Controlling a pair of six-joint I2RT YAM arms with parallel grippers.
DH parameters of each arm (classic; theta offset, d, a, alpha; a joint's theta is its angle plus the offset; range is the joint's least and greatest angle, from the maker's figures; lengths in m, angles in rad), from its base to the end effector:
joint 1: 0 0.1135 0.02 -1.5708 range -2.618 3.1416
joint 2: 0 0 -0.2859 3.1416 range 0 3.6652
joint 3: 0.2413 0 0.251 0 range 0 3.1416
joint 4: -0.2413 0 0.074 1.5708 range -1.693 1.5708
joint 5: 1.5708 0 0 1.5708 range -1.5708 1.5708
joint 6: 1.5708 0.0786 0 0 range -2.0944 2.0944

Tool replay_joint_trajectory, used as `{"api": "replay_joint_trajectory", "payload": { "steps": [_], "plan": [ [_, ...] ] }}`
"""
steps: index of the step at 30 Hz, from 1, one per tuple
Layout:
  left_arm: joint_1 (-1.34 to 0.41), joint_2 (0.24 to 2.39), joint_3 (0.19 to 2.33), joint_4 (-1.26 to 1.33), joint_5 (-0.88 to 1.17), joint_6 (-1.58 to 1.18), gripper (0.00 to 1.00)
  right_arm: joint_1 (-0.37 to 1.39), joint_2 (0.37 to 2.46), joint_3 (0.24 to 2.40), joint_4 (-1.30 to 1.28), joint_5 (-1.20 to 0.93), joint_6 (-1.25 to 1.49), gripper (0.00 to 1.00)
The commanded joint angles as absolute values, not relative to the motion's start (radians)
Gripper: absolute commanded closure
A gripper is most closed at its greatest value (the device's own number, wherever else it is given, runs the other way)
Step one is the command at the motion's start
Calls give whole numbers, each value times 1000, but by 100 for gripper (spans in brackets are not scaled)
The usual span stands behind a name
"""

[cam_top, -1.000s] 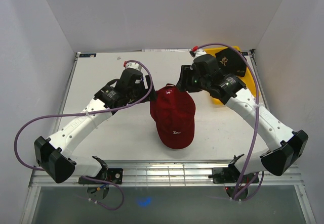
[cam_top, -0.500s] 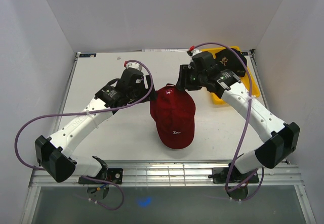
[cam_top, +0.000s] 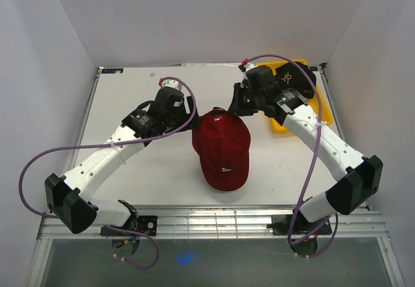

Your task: Stack the hats

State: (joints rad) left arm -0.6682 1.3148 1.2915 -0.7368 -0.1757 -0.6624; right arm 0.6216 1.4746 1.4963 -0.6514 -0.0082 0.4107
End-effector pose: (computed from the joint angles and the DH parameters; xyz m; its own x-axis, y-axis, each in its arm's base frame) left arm 0.2459 -0.1766 0.3401 -0.7405 -0.1870 -0.6456 0.0700 0.9338 -0.3508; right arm 0.2909 0.2091 0.3735 -0.6736 0.0086 -0.7391 -0.3477 0.8787 0.3271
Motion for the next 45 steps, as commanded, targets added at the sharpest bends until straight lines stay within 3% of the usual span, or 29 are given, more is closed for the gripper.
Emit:
{"api": "replay_joint_trajectory", "payload": {
  "steps": [1, 15, 45],
  "plan": [
    [-670, 1310, 1309, -732, -201, -658, 12, 609, 1454, 1516, -627, -5, 397, 83],
    [-670, 1321, 1276, -730, -258, -655, 12, 574, 1427, 1419, -595, 38, 390, 92],
    [-672, 1316, 1123, -715, -287, -707, 18, 534, 1411, 1258, -466, 66, 383, 92]
  ]
}}
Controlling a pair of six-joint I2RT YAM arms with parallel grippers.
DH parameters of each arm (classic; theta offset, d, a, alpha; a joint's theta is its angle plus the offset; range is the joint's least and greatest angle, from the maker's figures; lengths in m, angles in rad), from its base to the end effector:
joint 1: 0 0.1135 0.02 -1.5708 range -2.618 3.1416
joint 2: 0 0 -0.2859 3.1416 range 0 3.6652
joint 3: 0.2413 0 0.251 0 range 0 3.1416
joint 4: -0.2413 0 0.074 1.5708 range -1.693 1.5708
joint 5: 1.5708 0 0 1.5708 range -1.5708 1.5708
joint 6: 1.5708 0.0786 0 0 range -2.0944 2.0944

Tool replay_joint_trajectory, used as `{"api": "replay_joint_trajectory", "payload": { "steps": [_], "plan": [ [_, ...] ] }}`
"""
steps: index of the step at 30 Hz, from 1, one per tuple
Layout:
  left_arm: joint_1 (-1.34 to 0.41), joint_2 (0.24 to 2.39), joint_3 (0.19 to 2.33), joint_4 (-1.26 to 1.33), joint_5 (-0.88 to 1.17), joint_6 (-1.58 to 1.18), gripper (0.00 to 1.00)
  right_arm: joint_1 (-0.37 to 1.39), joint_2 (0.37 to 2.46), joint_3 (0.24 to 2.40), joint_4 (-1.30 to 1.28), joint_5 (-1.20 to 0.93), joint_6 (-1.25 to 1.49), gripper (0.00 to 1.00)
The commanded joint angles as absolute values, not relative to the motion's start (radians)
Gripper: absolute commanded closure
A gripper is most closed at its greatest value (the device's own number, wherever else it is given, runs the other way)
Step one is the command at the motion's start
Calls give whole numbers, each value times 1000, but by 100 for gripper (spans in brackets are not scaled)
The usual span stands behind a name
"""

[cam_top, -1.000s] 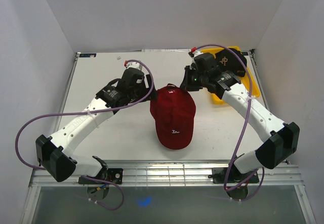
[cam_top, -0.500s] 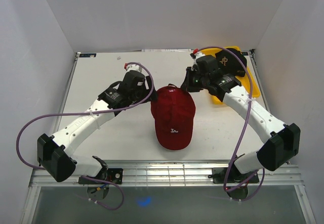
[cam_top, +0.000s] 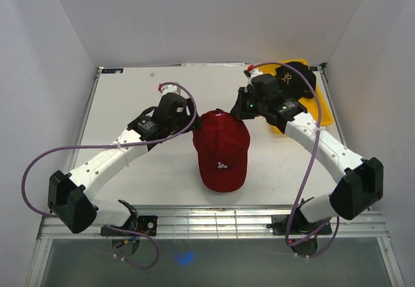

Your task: Stack the hats

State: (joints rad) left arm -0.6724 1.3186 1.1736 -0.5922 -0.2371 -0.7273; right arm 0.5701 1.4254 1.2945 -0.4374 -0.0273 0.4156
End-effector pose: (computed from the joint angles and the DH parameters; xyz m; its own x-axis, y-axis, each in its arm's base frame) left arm 0.2539 -0.1786 0.3134 -0.7049 -0.2648 -0.6580 0.0010 0.9273 -0.3743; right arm 0.2991 0.1943 0.3419 -0.6402 0.0690 -0.7651 -0.3284 0.8758 0.3537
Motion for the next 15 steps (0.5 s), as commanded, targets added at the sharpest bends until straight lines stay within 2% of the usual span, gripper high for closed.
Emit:
{"api": "replay_joint_trajectory", "payload": {
  "steps": [1, 5, 7, 10, 15],
  "plan": [
    [-672, 1316, 1120, -713, -287, -707, 18, 534, 1410, 1255, -465, 66, 383, 92],
    [-672, 1313, 1109, -712, -288, -712, 18, 526, 1402, 1256, -462, 57, 382, 92],
    [-672, 1310, 1115, -712, -290, -709, 18, 525, 1387, 1264, -460, 54, 382, 88],
    [-672, 1307, 1129, -715, -293, -696, 18, 525, 1371, 1299, -480, 52, 382, 73],
    [-670, 1310, 1154, -716, -287, -692, 18, 526, 1342, 1347, -505, 44, 383, 55]
  ]
}}
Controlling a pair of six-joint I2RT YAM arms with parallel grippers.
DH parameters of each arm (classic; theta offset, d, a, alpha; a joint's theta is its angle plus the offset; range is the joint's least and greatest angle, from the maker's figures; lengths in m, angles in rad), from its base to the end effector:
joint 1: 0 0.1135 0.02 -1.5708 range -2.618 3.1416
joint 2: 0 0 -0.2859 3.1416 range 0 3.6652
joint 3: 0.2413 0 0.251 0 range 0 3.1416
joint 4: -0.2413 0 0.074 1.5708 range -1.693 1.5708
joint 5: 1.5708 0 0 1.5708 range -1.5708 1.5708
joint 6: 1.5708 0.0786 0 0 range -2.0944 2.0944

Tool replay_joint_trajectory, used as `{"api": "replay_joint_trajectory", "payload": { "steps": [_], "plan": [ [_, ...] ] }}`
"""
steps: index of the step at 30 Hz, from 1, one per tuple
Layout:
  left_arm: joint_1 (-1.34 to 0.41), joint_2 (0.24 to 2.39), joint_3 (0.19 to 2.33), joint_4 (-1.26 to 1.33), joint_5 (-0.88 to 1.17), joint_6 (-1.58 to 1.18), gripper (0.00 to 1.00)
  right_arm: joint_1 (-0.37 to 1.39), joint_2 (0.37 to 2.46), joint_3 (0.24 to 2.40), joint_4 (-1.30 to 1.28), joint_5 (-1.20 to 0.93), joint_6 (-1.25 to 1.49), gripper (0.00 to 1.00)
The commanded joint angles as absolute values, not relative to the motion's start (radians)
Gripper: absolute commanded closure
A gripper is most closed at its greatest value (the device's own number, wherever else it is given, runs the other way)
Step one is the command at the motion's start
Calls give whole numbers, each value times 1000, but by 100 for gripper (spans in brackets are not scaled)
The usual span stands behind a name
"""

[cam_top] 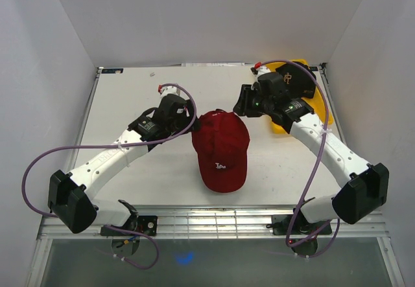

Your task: Stack the hats

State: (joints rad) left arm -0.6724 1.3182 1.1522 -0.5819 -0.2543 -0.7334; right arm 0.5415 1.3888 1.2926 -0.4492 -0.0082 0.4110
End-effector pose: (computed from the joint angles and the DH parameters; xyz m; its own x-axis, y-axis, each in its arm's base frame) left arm 0.2539 -0.1769 0.3071 -0.7022 -0.2690 -0.6592 -0.0155 0.9314 -0.3636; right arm 0.2971 0.1794 0.3518 -0.6158 0.0958 -0.7820 -0.3004 0.8891 0.3455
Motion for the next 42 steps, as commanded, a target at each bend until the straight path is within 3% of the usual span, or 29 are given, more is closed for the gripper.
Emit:
{"api": "replay_joint_trajectory", "payload": {
  "steps": [1, 4, 12, 19, 25, 28, 32, 36, 42],
  "plan": [
    [-672, 1310, 1157, -716, -287, -692, 18, 525, 1332, 1350, -508, 48, 383, 53],
    [-672, 1312, 1163, -716, -285, -693, 19, 525, 1313, 1368, -529, 58, 384, 47],
    [-670, 1310, 1180, -716, -278, -698, 19, 518, 1243, 1356, -549, -27, 402, 46],
    [-670, 1324, 1206, -716, -270, -699, 19, 518, 1189, 1234, -479, -208, 446, 43],
    [-673, 1331, 1212, -716, -267, -701, 19, 520, 1186, 1152, -437, -242, 471, 38],
    [-675, 1331, 1210, -716, -268, -703, 19, 518, 1195, 1131, -408, -249, 483, 46],
    [-675, 1328, 1206, -715, -270, -703, 19, 518, 1207, 1115, -403, -227, 491, 72],
    [-673, 1325, 1203, -718, -276, -698, 19, 518, 1197, 1109, -440, -123, 483, 79],
    [-675, 1328, 1193, -721, -282, -698, 19, 518, 1204, 1091, -477, -51, 457, 80]
  ]
}}
